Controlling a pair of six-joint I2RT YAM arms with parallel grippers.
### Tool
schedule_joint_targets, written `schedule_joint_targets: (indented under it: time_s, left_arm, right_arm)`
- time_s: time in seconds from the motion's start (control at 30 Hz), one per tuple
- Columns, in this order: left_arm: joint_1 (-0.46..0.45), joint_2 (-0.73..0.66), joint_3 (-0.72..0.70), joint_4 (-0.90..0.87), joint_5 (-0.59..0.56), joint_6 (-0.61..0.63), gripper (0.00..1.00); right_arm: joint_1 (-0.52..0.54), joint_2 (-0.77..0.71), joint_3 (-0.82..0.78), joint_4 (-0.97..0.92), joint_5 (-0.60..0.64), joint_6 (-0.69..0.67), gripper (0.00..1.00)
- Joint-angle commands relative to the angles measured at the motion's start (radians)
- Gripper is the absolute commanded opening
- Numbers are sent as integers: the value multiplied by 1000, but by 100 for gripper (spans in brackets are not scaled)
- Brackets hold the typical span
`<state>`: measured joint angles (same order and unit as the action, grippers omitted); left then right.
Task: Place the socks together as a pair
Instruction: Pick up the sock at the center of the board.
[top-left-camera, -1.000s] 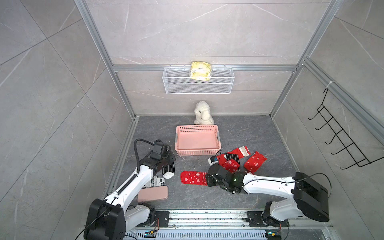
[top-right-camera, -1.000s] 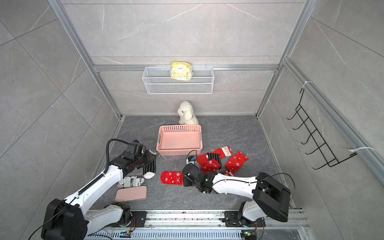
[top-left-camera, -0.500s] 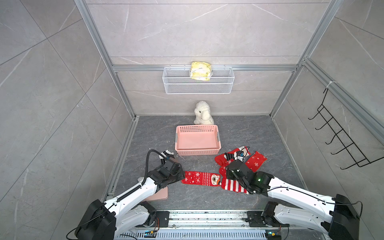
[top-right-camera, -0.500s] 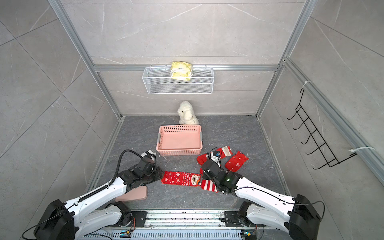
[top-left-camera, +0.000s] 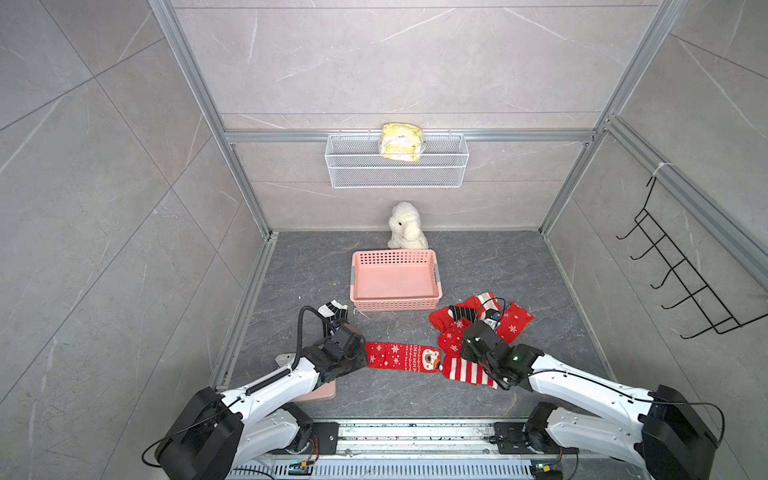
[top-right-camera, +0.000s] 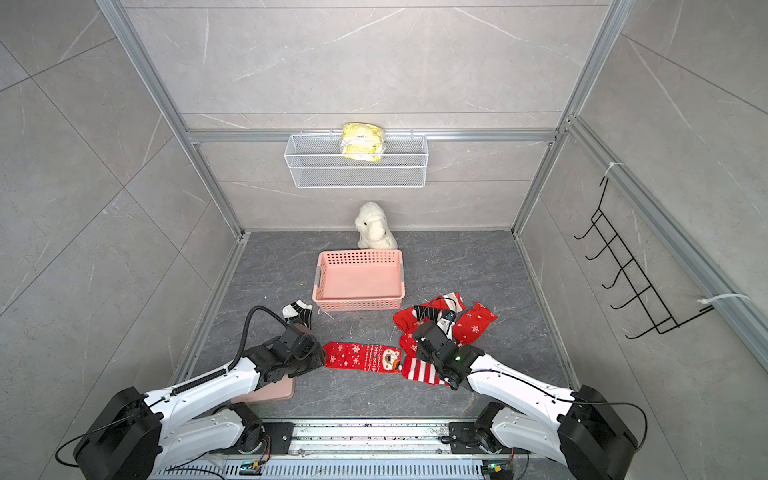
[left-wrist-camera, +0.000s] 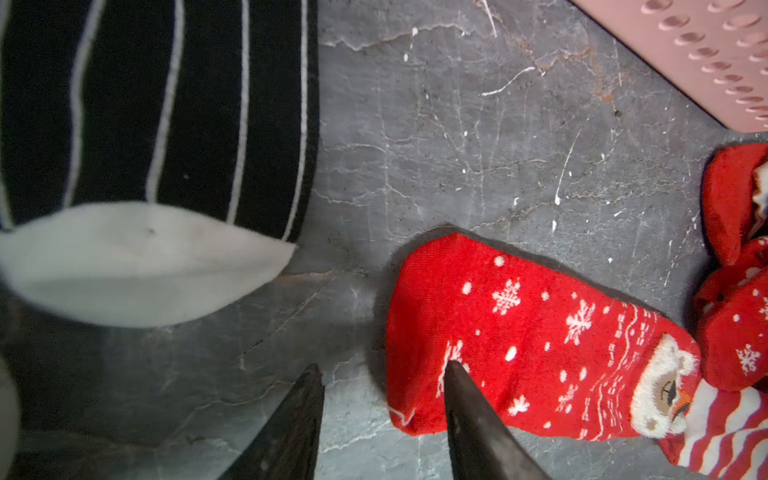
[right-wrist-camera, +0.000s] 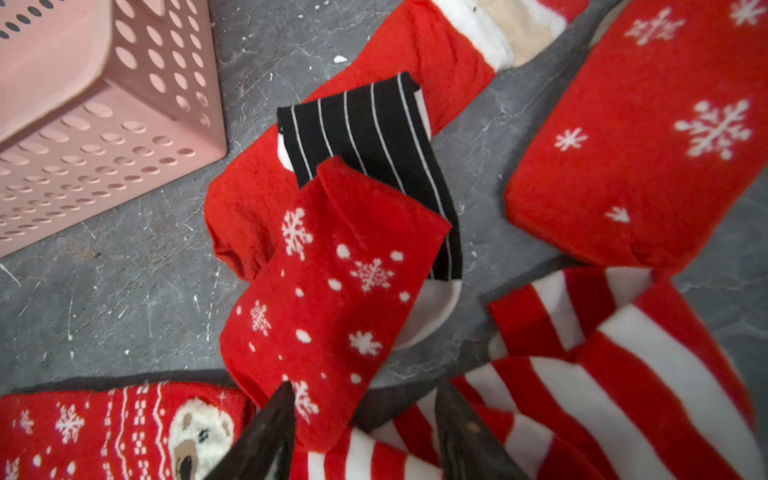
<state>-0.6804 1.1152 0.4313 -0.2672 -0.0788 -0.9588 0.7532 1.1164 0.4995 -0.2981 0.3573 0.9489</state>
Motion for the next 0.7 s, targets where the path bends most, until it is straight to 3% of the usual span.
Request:
schedule_joint_targets:
  time_s: [0.0, 0.37, 0.6, 0.67]
  left_arm:
    - [-4, 13, -1, 22, -18, -19, 47]
    - [-9, -41, -9, 18, -14, -26, 42]
    - [-60, -139, 32, -39, -54, 9, 42]
    - [-76, -161, 51, -59, -78, 36, 42]
  right_arm:
    - [-23, 29, -28, 107, -51, 28, 54]
    - [-54, 123, -51, 229, -89, 64, 35]
    - [-57, 73, -59, 246, -94, 101, 3]
    - [-56, 48, -45, 222, -92, 97, 0]
